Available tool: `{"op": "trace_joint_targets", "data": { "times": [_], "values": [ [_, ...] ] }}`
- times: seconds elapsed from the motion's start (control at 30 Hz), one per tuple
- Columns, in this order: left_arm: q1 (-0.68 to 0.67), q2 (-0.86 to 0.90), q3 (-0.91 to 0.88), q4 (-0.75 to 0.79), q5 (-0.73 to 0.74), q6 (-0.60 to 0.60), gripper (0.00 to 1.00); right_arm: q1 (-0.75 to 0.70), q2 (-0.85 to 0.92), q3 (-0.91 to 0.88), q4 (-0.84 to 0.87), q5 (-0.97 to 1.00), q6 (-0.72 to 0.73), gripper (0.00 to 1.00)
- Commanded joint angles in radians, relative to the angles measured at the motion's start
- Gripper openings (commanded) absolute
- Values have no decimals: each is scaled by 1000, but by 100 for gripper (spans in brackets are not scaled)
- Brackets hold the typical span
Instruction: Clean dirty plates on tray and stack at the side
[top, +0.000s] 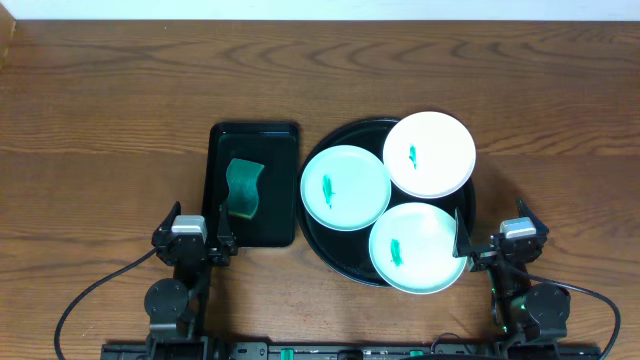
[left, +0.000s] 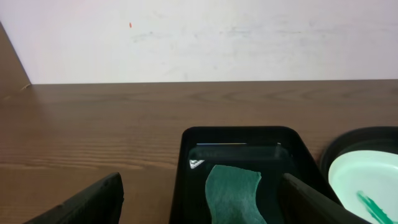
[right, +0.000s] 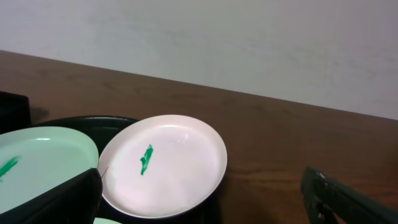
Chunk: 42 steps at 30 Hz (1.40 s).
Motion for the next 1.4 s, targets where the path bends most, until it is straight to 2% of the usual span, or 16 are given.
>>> {"op": "trace_joint_targets", "data": {
  "times": [0.0,0.2,0.73,0.97,1.13,1.37],
  "values": [
    [5,-5,-9,-40,43,6,79,5,-1,-1,-3,10,-14,99],
    [5,-5,-9,-40,43,6,79,5,-1,-1,-5,10,64,99],
    [5,-5,-9,-40,43,6,79,5,114,50,-42,39,65,99],
    [5,-5,-9,-40,43,6,79,4,332,290,-208,80,111,99],
    [5,-5,-9,-40,43,6,79,4,500,451,-238,18,151,99],
    [5,-5,-9,-40,43,6,79,4,782,776,-362,-80,152,99]
  ]
}}
